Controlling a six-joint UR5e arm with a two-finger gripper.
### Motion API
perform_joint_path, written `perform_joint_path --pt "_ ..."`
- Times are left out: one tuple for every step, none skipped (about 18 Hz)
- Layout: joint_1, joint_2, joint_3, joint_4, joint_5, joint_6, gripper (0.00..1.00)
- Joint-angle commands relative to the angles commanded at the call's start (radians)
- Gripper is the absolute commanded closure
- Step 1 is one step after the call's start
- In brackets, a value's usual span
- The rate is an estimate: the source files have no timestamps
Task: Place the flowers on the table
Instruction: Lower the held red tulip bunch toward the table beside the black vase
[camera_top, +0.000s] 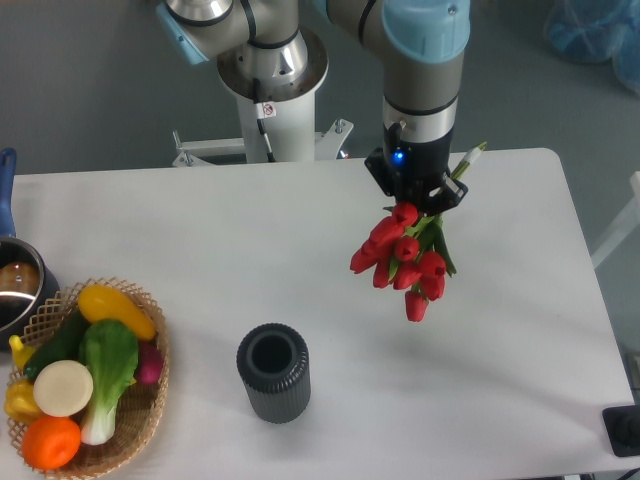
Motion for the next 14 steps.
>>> perform_joint_path --pt "0.0 0.0 0.0 0.0 0.002 0.0 1.0" --pt "0.0 -0.002 0.0 0.0 0.002 0.0 1.0" --pt "-0.002 -0.005 0.0 0.0 0.005 0.0 1.0" --pt "-0.005 -0.006 0.0 0.0 0.009 -0.002 1.0" --pt "-0.011 -0.012 0.0 0.0 0.009 -0.003 1.0" --pt "-0.014 -0.017 0.0 0.002 0.009 -0.012 1.0" --pt "-0.015 -0.021 0.0 0.002 0.011 -0.021 0.99" --pt "-0.017 -0.028 0.0 0.002 0.011 -0.023 0.98" --pt "-0.028 -0.034 0.0 -0.002 0.011 -0.026 0.98" --pt "-0.031 -0.041 0.0 -0.002 0.011 -0.035 0.97" --pt "-0.034 -0.044 -0.008 0.0 0.009 -0.049 0.97" --pt "-0.034 -0.046 -0.018 0.0 0.008 -0.058 0.97" --pt "-0.034 -0.046 -0.029 0.0 0.008 -0.067 0.97" --pt "-0.034 -0.051 -0.037 0.0 0.006 -0.08 0.97"
